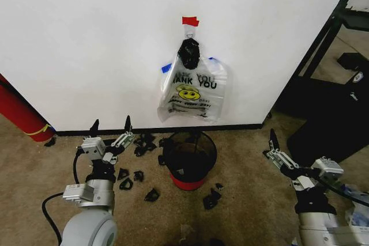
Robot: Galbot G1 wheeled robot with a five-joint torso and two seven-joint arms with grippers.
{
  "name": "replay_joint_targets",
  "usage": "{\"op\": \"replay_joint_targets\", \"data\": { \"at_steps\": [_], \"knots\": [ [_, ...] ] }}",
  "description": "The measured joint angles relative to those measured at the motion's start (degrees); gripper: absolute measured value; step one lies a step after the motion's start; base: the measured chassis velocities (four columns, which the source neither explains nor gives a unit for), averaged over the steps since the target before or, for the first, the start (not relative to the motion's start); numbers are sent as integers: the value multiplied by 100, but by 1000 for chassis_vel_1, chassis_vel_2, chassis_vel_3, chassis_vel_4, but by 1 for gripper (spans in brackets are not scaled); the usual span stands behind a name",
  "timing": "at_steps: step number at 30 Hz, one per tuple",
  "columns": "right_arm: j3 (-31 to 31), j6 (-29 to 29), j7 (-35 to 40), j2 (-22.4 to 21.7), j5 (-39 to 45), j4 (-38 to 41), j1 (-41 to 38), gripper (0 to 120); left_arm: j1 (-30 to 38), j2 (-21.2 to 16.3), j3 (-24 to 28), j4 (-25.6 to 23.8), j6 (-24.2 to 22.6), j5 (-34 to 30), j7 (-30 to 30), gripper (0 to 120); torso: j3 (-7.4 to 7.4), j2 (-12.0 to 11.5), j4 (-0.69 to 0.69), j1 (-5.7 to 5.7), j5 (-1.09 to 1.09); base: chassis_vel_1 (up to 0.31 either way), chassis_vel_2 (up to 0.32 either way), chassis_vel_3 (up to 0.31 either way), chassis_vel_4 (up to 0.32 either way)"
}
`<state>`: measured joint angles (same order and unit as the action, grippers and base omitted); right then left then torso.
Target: Pick up the garbage bag from the wall and place it over the trash bin.
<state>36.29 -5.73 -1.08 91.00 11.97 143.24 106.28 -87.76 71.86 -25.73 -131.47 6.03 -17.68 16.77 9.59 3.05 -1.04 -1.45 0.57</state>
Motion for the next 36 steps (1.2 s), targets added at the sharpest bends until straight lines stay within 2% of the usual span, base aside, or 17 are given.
{"op": "replay_joint_targets", "data": {
  "at_steps": [16, 27, 30, 32, 33, 36],
  "knots": [
    [-14, 17, 14, -67, 125, 0, -76, 100, -1, -30, 11, 73, 39, 47, -3, 100, 0, 0, 0, 0, 0, 0, 0, 0, 0],
    [-18, 443, 39, -517, 886, -115, -634, 100, -119, -54, 49, 55, 172, 187, -20, 100, 0, 0, -2, 0, 0, 0, 0, 0, 0],
    [-82, 620, -9, -897, 1314, -529, -1169, 100, -46, -41, 135, 157, 197, 239, -36, 100, 0, 0, 2, 0, 0, 0, 0, 0, 0],
    [-85, 648, -30, -979, 1440, -624, -1285, 100, -3, -52, 150, 184, 193, 236, -36, 100, 0, 0, 1, 0, 0, 0, 0, 0, 0],
    [-119, 722, -136, -1252, 1829, -944, -1635, 100, 67, -75, 179, 235, 186, 232, -36, 100, 0, 0, -3, 0, 0, 0, 0, 0, 0],
    [-312, 838, -442, -1782, 2511, -1679, -2291, 100, 50, -63, 172, 243, 183, 236, -41, 100, 1, 0, 1, 0, -2, 0, 0, 0, 0]
  ]
}}
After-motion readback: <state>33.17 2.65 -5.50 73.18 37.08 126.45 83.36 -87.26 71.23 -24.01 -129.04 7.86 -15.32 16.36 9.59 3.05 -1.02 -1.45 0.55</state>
